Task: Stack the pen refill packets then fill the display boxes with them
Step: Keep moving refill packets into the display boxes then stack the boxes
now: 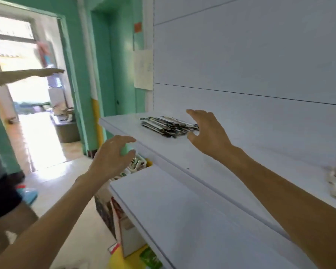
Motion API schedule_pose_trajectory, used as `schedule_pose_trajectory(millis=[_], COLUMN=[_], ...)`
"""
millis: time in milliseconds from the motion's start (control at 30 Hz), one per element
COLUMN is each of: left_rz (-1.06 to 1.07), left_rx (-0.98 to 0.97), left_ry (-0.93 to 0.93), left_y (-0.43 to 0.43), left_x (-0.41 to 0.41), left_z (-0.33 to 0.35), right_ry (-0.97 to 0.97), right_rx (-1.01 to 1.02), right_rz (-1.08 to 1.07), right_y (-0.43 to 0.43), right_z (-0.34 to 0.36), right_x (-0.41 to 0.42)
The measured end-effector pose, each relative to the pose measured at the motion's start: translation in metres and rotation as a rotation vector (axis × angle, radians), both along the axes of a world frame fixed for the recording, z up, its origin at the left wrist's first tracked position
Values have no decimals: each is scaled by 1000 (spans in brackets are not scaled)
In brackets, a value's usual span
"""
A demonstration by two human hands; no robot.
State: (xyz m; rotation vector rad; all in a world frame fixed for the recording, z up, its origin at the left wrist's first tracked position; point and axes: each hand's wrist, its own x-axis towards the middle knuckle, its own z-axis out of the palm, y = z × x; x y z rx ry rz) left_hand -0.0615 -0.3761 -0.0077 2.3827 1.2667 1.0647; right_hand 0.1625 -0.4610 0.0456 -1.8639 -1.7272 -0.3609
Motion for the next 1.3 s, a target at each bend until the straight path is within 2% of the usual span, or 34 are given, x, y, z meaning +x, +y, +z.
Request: schedule_pose_trajectory(millis=[233, 500, 700, 1000, 1300], left_rz=[45, -35, -128, -379, -756], left_rx=[-7, 34, 14, 64, 46], left_ry=[52, 100, 153, 128, 68], left_y=[64, 203, 285, 365, 400], left_x=[-67, -106, -103, -14, 94], left_z=[-13, 4, 12, 18, 10], right_ry=[-34, 11, 64, 34, 159], right_rx=[-69, -43, -55, -47, -64], right_rz=[136, 35, -75, -312, -656], right_y=[125, 255, 323, 340, 281], right_z=[-4, -1, 1, 26, 11], right_x=[-84, -112, -110, -26, 53])
